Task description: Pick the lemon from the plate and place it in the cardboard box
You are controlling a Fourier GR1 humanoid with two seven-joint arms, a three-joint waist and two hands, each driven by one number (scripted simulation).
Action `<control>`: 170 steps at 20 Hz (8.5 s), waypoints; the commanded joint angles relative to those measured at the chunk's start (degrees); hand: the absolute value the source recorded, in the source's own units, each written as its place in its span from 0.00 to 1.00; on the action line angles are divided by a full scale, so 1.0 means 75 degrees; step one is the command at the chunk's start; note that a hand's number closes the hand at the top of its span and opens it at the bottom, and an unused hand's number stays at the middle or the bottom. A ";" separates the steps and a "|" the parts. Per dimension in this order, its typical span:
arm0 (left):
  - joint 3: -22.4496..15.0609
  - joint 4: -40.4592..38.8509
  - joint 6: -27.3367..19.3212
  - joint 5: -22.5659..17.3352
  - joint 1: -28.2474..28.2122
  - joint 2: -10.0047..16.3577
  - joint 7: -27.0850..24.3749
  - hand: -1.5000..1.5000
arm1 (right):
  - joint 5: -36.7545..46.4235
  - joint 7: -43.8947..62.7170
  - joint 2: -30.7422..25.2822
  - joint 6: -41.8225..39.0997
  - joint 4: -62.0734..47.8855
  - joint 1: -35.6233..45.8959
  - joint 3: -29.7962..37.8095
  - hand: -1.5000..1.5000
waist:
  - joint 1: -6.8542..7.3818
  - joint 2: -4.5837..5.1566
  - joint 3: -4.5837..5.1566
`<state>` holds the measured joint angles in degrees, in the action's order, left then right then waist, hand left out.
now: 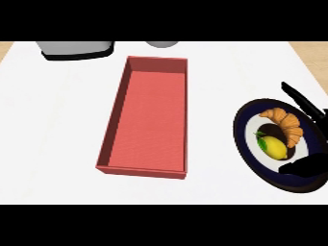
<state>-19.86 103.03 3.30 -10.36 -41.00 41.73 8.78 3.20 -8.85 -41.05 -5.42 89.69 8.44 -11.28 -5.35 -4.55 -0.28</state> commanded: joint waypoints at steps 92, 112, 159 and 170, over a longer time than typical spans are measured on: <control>0.0387 0.1208 -0.0033 0.0610 0.2237 -0.1496 -0.1641 0.50 | 0.5760 -0.3311 -0.0456 -0.0015 0.1095 0.1593 -0.4578 1.00 | 0.1024 0.0698 0.0054; 0.0716 0.1215 -0.0178 0.0563 0.2016 -0.1733 -0.1524 0.50 | 0.2521 -0.6545 -0.0333 -0.0188 0.1162 0.2579 -0.2978 1.00 | 0.0093 0.0635 0.0058; 0.0806 0.1515 0.0178 0.0829 0.2306 -0.2127 -0.1129 0.50 | 0.0517 -0.2859 0.1320 -0.1602 -0.1500 0.5927 -0.3160 1.00 | 0.0461 0.0707 0.0121; 0.0887 0.1441 0.0303 0.0907 0.2423 -0.2197 -0.1053 0.50 | -0.0186 -0.2463 0.2886 -0.1945 -0.2727 0.5669 -0.3501 0.00 | 0.0441 0.0825 0.0087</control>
<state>-13.56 105.81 7.97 -1.86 -38.34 31.87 7.23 4.88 -27.66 -23.43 -19.45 72.20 51.89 -38.03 -0.39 1.35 -0.12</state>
